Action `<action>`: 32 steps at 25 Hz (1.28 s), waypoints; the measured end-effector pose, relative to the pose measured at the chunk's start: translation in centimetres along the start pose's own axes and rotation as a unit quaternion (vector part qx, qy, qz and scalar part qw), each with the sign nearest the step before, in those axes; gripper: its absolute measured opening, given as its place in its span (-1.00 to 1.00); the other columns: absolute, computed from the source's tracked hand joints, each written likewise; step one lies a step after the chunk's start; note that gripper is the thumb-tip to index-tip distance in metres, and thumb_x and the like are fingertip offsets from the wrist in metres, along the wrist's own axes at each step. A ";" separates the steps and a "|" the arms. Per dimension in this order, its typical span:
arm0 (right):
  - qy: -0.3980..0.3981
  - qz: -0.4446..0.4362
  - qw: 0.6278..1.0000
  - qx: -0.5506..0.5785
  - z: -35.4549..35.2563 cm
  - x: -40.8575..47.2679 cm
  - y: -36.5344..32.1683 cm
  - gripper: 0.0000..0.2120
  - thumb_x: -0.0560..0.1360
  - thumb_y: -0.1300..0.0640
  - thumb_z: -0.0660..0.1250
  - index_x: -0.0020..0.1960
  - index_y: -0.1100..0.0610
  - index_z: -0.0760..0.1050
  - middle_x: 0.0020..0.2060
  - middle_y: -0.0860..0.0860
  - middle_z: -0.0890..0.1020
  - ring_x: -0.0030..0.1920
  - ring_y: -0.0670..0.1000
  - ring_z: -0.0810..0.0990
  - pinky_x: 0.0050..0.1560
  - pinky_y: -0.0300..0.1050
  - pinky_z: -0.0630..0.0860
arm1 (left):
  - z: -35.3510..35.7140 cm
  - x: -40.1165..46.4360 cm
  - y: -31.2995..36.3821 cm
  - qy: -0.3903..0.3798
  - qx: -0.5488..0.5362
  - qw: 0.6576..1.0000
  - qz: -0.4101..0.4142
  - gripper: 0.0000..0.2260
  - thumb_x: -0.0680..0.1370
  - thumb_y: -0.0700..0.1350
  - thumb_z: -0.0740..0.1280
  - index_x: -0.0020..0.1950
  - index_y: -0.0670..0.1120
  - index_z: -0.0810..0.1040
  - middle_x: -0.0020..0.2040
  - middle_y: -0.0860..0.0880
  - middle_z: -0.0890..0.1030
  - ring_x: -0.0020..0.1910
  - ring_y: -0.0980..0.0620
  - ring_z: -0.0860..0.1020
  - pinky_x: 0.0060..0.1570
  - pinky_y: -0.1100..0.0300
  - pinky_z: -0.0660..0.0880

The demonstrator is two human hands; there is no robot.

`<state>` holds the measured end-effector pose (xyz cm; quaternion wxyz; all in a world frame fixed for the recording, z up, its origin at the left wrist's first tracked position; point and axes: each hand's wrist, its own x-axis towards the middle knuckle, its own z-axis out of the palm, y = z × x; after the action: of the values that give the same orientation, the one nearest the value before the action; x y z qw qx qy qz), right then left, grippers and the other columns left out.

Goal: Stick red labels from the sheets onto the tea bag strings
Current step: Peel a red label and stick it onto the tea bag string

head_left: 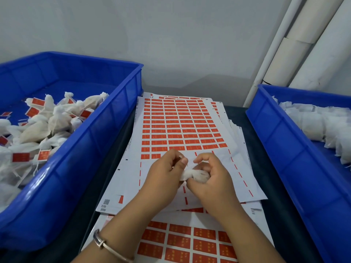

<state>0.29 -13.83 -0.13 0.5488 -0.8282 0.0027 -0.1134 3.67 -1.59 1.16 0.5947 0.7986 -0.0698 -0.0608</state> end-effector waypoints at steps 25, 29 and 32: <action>-0.152 0.305 0.800 0.495 -1.5 1.2 0.4 -0.59 0.31 0.25 0.32 0.15 0.31 0.47 -0.12 0.19 0.59 -0.35 -0.01 0.55 -0.50 -0.20 0.41 | -1.5 -0.3 0.3 -0.116 -0.131 0.983 0.052 -0.82 0.21 -0.05 0.52 -0.21 0.07 0.68 -0.13 0.12 0.62 -0.09 0.08 0.62 -0.12 0.26 0.57; -0.146 0.296 0.821 0.466 -1.5 1.2 0.3 -0.71 0.31 0.23 0.32 0.03 0.25 0.53 -0.30 0.10 0.59 -0.39 -0.04 0.52 -0.52 -0.23 0.41 | -1.3 0.0 0.1 -0.057 -0.075 0.992 0.087 -0.92 0.23 0.04 0.43 -0.30 0.14 0.66 -0.12 0.19 0.60 -0.08 0.17 0.58 -0.07 0.28 0.56; -0.152 0.284 0.829 0.457 -1.5 1.2 0.2 -0.72 0.32 0.23 0.35 0.03 0.22 0.57 -0.26 0.10 0.58 -0.37 -0.02 0.50 -0.49 -0.23 0.41 | -1.2 0.3 -0.3 -0.026 -0.066 0.994 0.082 -0.98 0.35 -0.01 0.40 -0.26 0.10 0.63 -0.12 0.18 0.61 -0.08 0.22 0.57 -0.07 0.28 0.54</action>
<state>1.21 -15.41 0.49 0.8659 -0.4529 0.1019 0.1862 4.22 -0.44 1.26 0.6474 0.7472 -0.1461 -0.0368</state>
